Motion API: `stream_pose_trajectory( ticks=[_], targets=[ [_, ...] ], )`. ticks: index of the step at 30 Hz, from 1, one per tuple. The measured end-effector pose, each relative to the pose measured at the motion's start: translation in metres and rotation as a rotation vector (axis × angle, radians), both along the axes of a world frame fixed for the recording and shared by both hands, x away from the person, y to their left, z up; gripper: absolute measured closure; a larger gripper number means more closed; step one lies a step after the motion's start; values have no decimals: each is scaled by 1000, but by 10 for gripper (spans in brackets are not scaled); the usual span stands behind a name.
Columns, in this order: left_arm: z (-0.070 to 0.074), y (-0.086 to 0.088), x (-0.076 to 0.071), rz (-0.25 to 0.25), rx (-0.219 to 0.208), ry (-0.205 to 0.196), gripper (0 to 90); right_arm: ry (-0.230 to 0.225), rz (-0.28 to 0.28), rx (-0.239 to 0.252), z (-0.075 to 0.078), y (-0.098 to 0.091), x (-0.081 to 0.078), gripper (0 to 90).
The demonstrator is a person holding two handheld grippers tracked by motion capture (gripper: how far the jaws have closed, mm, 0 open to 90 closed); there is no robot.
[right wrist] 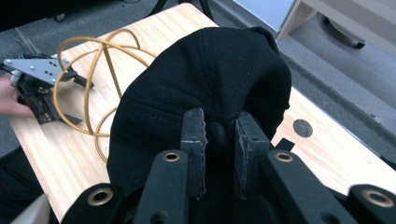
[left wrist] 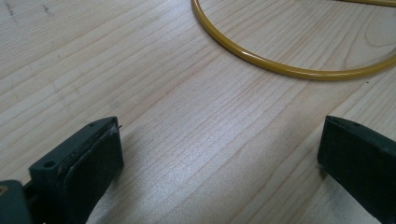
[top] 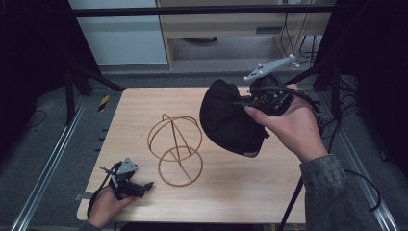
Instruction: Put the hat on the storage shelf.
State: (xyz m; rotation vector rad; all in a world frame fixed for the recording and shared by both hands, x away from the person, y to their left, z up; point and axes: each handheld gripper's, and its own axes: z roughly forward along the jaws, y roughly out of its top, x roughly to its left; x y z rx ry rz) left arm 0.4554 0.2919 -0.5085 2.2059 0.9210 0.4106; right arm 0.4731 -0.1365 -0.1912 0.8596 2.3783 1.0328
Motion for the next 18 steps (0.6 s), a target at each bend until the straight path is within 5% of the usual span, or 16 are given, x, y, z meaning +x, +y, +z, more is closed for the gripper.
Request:
stream_pose_trajectory(
  ticks=[18],
  targets=[
    [0,0,0,3,-2,-1,0,-53,34,10,26,19,-7,767]
  ],
)
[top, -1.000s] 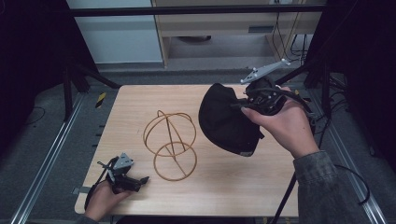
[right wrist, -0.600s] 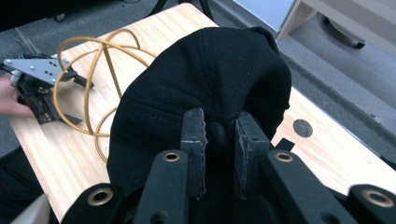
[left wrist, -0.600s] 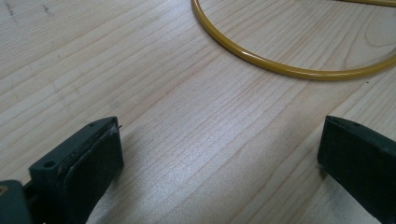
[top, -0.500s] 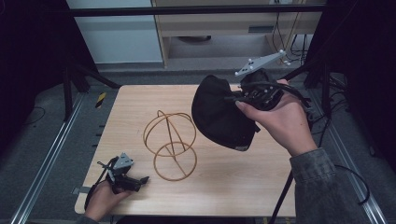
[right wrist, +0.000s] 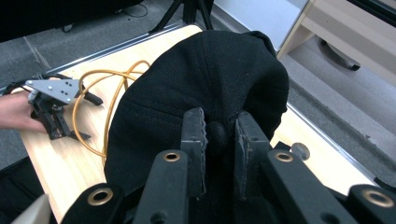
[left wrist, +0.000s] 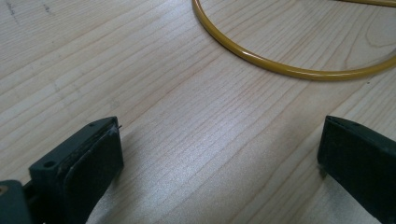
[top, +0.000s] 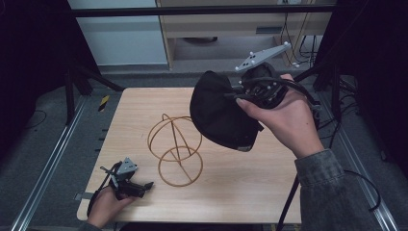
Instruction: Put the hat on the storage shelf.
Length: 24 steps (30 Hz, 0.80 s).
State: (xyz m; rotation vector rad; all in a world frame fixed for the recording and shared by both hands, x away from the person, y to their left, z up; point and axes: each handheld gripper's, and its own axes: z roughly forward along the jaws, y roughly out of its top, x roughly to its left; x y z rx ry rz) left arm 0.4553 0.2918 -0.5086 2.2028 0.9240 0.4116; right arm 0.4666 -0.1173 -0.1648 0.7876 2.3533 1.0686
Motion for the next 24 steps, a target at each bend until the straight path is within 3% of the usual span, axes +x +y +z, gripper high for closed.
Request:
stream_pose_trajectory(
  ticks=[24],
  targets=[
    [0,0,0,-3,2,2,0,-7,81,29,13,41,3,766]
  ],
)
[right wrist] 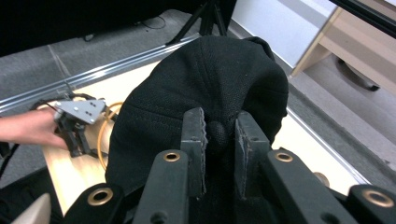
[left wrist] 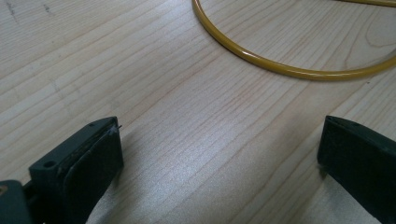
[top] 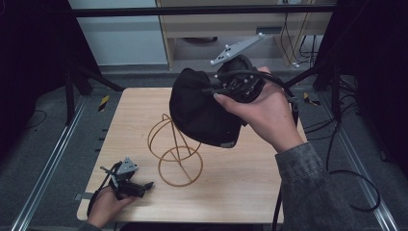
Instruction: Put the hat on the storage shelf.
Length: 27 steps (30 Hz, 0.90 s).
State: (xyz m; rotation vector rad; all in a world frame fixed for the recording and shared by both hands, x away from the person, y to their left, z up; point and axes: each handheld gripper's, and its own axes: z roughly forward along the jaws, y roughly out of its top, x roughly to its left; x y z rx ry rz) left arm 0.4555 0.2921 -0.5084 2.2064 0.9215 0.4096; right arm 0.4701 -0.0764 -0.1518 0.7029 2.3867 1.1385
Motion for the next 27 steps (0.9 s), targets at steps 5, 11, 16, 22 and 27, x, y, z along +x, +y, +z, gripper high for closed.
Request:
stream_pose_trajectory(
  ticks=[5,11,16,22,27],
  targets=[
    [0,0,0,0,0,0,0,7,17,-16,-3,12,3,767],
    [0,0,0,1,0,-2,0,25,37,-22,-9,30,11,767],
    [0,0,0,1,0,-2,0,41,61,-24,-14,48,16,767],
    [0,0,0,1,-1,-2,0,62,70,-55,-22,65,23,767],
    [0,0,0,2,0,-2,0,78,87,-73,-29,81,29,766]
  ],
)
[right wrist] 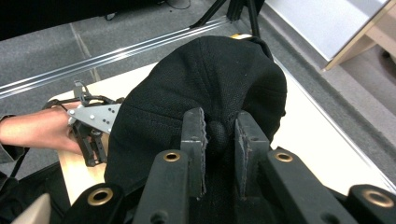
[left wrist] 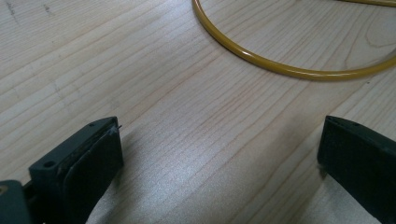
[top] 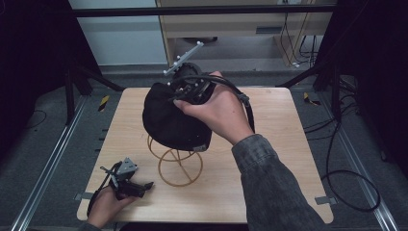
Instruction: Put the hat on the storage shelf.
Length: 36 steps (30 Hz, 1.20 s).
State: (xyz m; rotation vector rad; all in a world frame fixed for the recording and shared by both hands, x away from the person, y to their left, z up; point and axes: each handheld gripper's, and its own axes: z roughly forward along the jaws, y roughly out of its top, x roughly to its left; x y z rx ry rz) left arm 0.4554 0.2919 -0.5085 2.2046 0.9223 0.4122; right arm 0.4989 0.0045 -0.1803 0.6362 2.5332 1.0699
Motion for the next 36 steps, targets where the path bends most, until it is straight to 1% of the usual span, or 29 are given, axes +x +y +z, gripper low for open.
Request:
stream_pose_trajectory(
  ticks=[5,11,14,21,25,30,36],
  targets=[
    [0,0,0,0,0,0,0,20,8,-17,-6,9,6,766],
    [0,0,0,0,0,0,0,27,9,-29,-9,14,8,765],
    [0,0,0,-1,1,0,0,40,8,-46,-10,15,10,764],
    [0,0,0,0,0,0,0,51,14,-82,-12,23,11,763],
    [0,0,0,-3,5,1,0,56,17,-113,-16,29,12,761],
    [0,0,0,-2,2,3,0,61,22,-124,-19,32,13,760],
    [0,0,0,-2,2,3,0,67,17,-130,-19,32,14,759]
  ],
)
